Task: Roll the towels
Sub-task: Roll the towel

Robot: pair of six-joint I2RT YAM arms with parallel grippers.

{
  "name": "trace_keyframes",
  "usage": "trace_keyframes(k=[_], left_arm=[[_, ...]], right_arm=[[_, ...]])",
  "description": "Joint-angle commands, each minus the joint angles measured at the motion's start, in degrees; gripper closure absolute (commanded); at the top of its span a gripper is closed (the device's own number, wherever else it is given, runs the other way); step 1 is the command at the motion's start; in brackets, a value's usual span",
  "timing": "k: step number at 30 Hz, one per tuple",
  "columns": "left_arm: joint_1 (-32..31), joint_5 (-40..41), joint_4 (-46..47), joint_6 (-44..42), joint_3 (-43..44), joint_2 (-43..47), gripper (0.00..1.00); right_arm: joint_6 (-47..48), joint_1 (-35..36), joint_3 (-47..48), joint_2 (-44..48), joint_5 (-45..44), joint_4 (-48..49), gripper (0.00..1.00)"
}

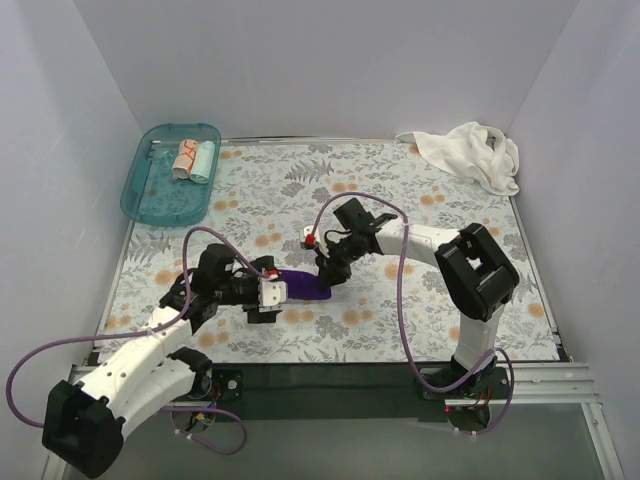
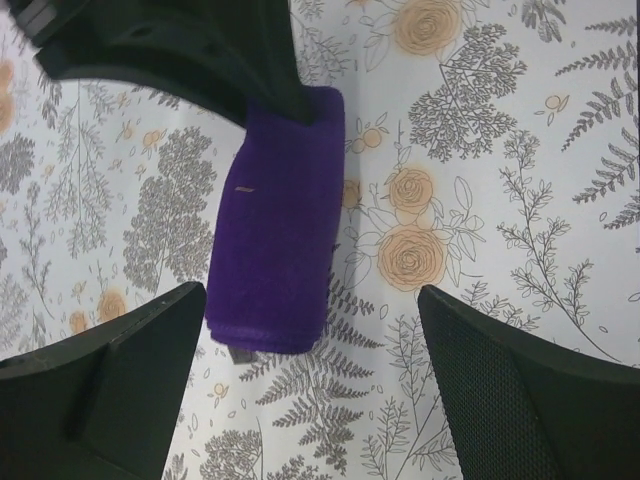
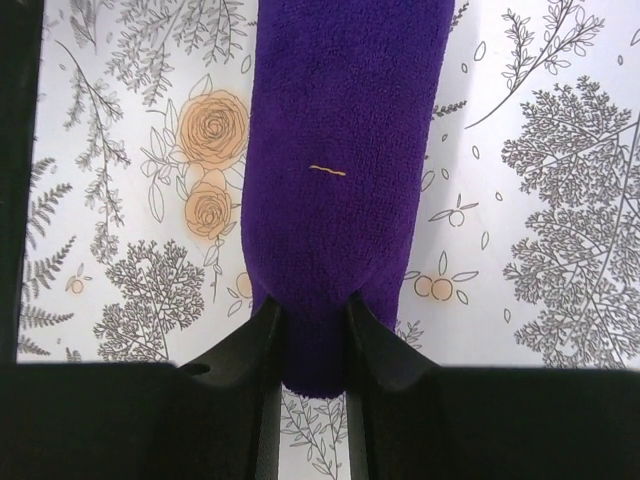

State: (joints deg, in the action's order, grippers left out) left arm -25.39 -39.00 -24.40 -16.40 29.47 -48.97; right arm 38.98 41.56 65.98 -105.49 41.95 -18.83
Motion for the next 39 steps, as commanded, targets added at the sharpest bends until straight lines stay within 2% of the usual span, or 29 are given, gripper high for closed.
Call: trace_keyframes(k=[1,5,14,22,27,32,39], left_arm=[[-5.4,6.4,4.4,-4.0,-1.8,1.2,0.17],[-10.0,10.8,11.5,-6.2,-3.4,-1.3,0.16],[-11.3,13.0,20.7,-9.7,-3.8,-11.7,0.18],[-11.4,8.7,20.1,-14.1,-3.1,-20.0,0.24],[-11.4,8.3,19.5,-12.8,-0.7,-27.5,0.27],[-11.4,7.8,19.9,-13.3,1.4,-31.4,0.29],[-11.4,8.3,17.7,-15.1,2.5,-34.9,0.42]], right_arm=[[-2.2,-0.9,2.3,-5.9,2.5,-9.3,0.97],[-2.2,-1.8,5.0,-8.4,4.2,-11.6,0.97],[-0.1,-2.3,6.2,-10.3,5.2,-14.2,0.96],[0.4,-3.6,8.5,-13.8,6.8,-16.1,0.95],[1.3,-3.7,10.2,-15.9,6.7,-17.0,0.95],[3.0,-3.8,12.2,-18.4,6.5,-19.2,0.95],[2.5,-4.8,16.1,-22.7,7.3,-21.0,0.94]])
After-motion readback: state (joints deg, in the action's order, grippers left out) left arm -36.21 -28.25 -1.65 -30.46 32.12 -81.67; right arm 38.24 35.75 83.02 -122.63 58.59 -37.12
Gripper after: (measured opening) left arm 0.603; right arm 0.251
